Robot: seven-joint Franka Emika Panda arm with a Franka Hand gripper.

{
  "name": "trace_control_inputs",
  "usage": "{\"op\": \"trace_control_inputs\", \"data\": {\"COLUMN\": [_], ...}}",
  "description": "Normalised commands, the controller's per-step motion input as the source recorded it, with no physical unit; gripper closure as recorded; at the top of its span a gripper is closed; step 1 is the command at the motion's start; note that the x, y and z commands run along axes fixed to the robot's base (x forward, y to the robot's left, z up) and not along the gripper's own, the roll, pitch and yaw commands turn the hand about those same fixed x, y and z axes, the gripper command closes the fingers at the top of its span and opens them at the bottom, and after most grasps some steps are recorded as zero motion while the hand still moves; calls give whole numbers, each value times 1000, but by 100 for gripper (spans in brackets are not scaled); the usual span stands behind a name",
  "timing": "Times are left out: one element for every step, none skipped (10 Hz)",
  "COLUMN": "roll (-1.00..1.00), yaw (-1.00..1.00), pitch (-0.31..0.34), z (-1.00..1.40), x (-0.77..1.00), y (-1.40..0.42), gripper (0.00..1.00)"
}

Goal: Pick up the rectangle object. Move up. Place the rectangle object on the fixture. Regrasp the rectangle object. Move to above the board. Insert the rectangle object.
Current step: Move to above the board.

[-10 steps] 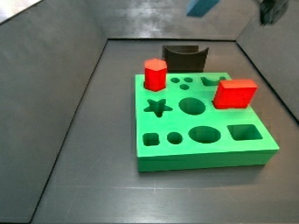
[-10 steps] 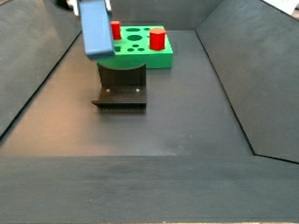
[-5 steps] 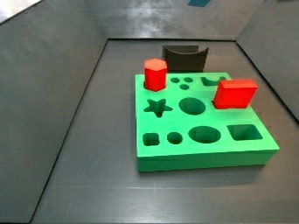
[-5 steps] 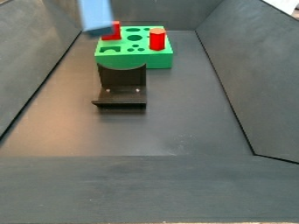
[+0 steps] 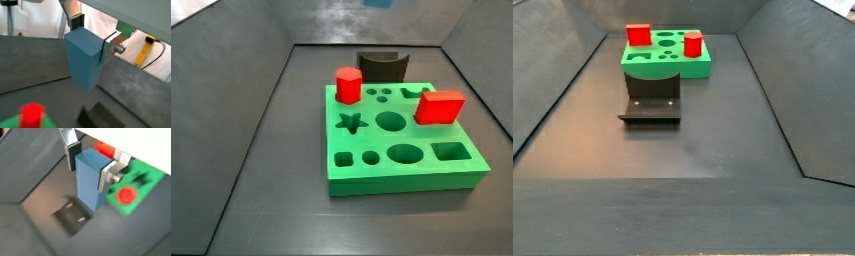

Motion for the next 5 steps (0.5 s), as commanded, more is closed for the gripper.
{"op": "trace_control_inputs", "data": {"roll": [-1000, -1000, -1000, -1000, -944], "yaw": [-151, -161, -171, -169, -158], "pitch": [-217, -216, -217, -215, -193], "z": [450, 454, 343, 205, 127], "x": [-872, -913, -710, -474, -338], "y": [-1000, -1000, -737, -439, -286], "gripper": [100, 100, 100, 100, 100]}}
